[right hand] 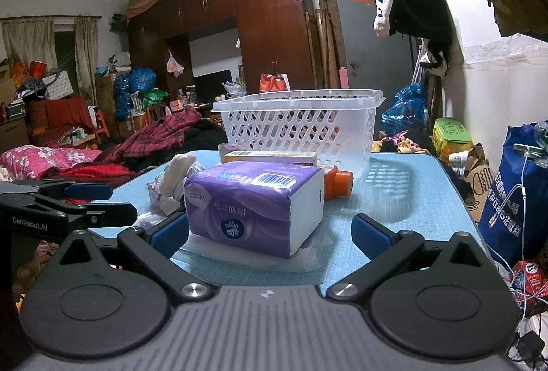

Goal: Organize objects

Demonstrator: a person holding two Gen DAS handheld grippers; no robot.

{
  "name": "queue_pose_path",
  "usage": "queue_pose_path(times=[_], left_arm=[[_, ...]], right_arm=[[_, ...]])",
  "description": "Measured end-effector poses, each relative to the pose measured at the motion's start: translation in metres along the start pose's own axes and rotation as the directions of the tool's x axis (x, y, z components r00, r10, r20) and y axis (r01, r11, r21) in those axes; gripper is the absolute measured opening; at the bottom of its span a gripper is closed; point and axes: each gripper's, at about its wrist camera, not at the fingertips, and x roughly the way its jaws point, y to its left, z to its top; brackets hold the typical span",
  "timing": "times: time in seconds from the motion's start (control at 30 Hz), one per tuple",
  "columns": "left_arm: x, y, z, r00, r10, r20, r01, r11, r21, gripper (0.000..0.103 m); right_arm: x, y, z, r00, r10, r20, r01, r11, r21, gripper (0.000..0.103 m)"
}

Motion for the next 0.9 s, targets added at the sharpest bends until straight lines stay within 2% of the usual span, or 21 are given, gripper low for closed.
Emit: queue_pose_path(times=[0.7,0.8,0.9], left_arm=[[-0.0002,-0.0003,-0.0005,1.0,-0.007,0.002,0.007,1.0,-0.006,0.103],[-0.0022,-0.0024,-0.0003,1.0,0.009,0.026,-0.009,1.0,-0.005,0.103],[-0.005,-0.0038,0.0016,0.996,0.024,0.083,-0.025,1.0,0.014,0.103]], right_arm=[[0.0004,0.0002,-0.0008,1.0,-0.003,0.0,0.003,1.0,-0.001,0.103],[0.0022,-0.0005,-0.0018,1.0,-0.018,0.002,0.018,1.0,0.007,0.103],[0.0052,-0.0012,-0.0018,0.999,-0.049,0.022,0.049,0.999,-0.009,0.103]])
